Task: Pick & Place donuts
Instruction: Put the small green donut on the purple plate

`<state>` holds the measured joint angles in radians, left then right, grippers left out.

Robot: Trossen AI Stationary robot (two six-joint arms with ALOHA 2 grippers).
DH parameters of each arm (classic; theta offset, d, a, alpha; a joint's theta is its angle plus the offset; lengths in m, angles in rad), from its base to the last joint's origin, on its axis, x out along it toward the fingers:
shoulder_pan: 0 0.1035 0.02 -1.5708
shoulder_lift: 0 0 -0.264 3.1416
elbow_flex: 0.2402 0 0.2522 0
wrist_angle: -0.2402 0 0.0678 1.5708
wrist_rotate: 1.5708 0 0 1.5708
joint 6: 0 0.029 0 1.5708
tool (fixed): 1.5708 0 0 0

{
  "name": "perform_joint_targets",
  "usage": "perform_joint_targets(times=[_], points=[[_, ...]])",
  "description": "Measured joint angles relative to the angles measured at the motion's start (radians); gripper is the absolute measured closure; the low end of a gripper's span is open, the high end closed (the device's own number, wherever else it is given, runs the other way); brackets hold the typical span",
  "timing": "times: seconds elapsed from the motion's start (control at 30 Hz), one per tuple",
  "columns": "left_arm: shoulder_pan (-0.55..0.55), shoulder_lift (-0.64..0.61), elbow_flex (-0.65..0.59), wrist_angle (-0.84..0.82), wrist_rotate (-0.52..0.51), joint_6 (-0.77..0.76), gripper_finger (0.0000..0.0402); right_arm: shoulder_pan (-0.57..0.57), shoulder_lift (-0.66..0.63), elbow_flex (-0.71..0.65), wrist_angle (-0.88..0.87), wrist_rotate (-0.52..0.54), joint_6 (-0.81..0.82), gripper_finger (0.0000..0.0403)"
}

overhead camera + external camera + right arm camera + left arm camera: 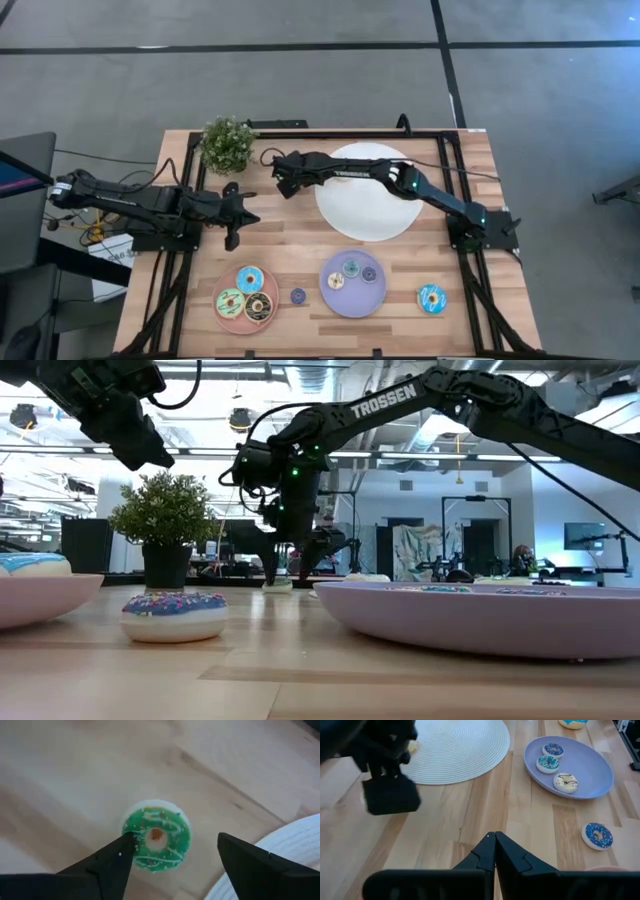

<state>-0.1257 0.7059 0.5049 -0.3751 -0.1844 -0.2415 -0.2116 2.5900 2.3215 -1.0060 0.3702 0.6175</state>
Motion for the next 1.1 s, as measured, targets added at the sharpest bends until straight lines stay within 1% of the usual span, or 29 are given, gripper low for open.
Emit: perform_joint_targets(times=[0.2,0.27,0.47,0.53,0.6,0.63,0.7,0.97,1.1], points=[[0.0,0.0,0.0,-0.002,0.001,0.02,0.0401,0.002,0.004,0.0,0.003,-0.013,-0.012,0.0174],[0.0,0.0,0.0,-0.002,0.016,0.02,0.0401,0.002,0.004,0.0,0.0,-0.022,-0.02,0.0192],[0.0,0.0,0.0,-0.009,0.032,0.02,0.0401,0.009,0.004,0.0,-0.001,-0.039,-0.031,0.0258],[0.0,0.0,0.0,-0.02,0.033,0.017,0.0401,0.008,0.004,0.0,0.01,-0.073,-0.056,0.0281],[0.0,0.0,0.0,-0.028,0.047,0.014,0.0401,0.005,0.004,0.0,0.028,-0.14,-0.066,0.0302],[0.0,0.0,0.0,-0.032,0.051,0.013,0.0401,0.004,0.004,0.0,0.033,-0.156,-0.064,0.0312],[0.0,0.0,0.0,-0.034,0.068,-0.003,0.0401,0.006,0.004,-0.001,0.035,-0.151,-0.046,0.0328],[0.0,0.0,0.0,-0.033,0.093,-0.031,0.0401,0.002,-0.004,-0.002,0.031,-0.161,-0.05,0.0369],[0.0,0.0,0.0,-0.032,0.093,-0.032,0.0401,0.008,-0.043,-0.005,0.013,-0.17,-0.074,0.0386]])
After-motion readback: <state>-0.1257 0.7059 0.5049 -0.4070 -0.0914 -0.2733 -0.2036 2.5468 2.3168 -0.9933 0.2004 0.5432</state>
